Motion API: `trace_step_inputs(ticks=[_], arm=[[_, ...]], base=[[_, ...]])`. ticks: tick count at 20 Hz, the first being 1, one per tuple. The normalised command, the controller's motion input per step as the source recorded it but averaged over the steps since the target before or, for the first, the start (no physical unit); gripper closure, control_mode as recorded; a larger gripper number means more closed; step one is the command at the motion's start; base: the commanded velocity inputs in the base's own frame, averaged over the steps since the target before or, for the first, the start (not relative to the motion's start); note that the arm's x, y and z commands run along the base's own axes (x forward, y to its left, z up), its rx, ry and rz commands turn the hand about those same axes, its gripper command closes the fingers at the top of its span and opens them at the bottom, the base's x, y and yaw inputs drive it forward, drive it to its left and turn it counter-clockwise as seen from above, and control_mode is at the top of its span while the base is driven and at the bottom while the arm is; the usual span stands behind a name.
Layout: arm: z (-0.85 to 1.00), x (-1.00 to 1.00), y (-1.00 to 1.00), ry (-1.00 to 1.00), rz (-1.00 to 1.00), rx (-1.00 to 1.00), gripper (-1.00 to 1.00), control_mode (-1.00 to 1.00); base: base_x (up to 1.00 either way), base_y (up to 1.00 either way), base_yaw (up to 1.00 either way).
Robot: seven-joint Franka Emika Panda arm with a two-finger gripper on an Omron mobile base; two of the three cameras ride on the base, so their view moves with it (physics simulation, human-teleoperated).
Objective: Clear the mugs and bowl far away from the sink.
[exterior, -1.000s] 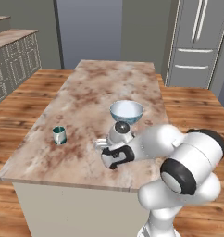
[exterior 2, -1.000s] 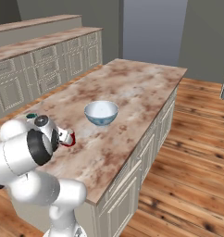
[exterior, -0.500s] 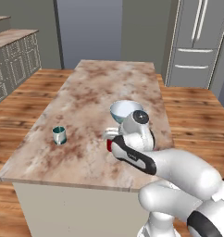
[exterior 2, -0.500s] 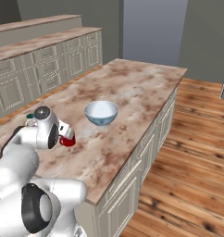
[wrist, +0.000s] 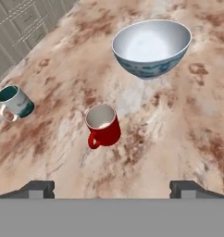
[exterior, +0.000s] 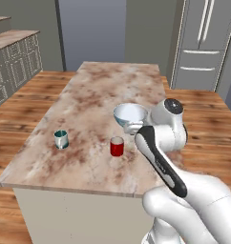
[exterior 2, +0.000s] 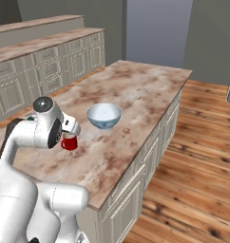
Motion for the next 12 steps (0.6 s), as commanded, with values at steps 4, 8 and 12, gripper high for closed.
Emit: trace_step_inputs(ticks=[4, 8, 12], arm=[[0.78, -0.97, -0.4, 0.01, 0.02, -0.12, -1.0, -1.0], [0.9, -0.96, -0.09, 0.0, 0.03, -0.14, -1.0, -1.0], [0.86, -1.0, -0.05, -0.01, 0.03, -0.1, -1.0, -1.0]], base=[[0.0, 0.0, 0.0], [0.0, 0.0, 0.0], [0.0, 0.0, 0.0]])
